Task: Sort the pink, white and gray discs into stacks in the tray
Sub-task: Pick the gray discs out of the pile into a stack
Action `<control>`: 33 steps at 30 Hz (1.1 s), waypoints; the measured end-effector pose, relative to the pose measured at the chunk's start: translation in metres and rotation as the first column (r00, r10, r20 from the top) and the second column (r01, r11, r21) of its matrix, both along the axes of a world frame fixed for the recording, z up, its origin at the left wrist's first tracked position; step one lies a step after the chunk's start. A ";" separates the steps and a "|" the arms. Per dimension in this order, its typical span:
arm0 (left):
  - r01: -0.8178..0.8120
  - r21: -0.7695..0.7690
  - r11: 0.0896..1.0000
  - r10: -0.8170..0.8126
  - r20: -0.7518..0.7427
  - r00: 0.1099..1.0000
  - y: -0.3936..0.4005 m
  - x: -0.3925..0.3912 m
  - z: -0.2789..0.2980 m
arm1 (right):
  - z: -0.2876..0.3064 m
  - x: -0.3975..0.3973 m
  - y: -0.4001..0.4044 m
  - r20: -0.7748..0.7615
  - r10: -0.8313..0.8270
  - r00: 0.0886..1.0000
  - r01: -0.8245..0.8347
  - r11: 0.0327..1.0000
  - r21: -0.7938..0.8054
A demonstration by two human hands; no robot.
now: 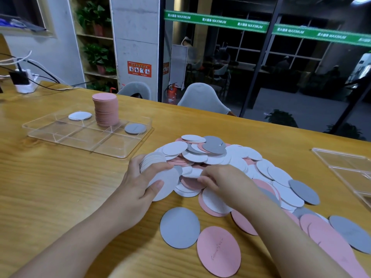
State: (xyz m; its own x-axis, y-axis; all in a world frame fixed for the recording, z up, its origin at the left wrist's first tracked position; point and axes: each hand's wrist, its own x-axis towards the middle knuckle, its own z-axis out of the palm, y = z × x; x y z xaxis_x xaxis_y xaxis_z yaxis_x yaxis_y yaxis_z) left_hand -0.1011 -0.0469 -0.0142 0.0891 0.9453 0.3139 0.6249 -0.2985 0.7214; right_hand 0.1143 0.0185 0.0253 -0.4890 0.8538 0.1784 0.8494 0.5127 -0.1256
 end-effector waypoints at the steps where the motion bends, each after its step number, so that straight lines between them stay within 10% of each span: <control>1: -0.002 0.000 1.000 0.002 0.002 1.000 0.000 0.000 0.000 | 0.000 0.001 0.000 0.002 0.011 1.000 -0.011 1.000 0.027; 10: -0.011 0.009 1.000 0.011 -0.003 1.000 0.001 0.001 -0.001 | 0.036 0.015 -0.009 -0.383 0.150 0.911 -0.140 0.989 0.053; 22: -0.015 0.046 0.999 0.018 -0.070 0.997 0.001 0.001 -0.002 | 0.021 -0.015 -0.026 -0.342 0.150 0.927 -0.223 0.957 -0.184; 33: -0.006 0.059 0.998 0.011 -0.075 0.997 -0.001 0.001 -0.001 | 0.030 0.008 -0.028 0.307 -0.191 0.932 0.296 0.891 -0.344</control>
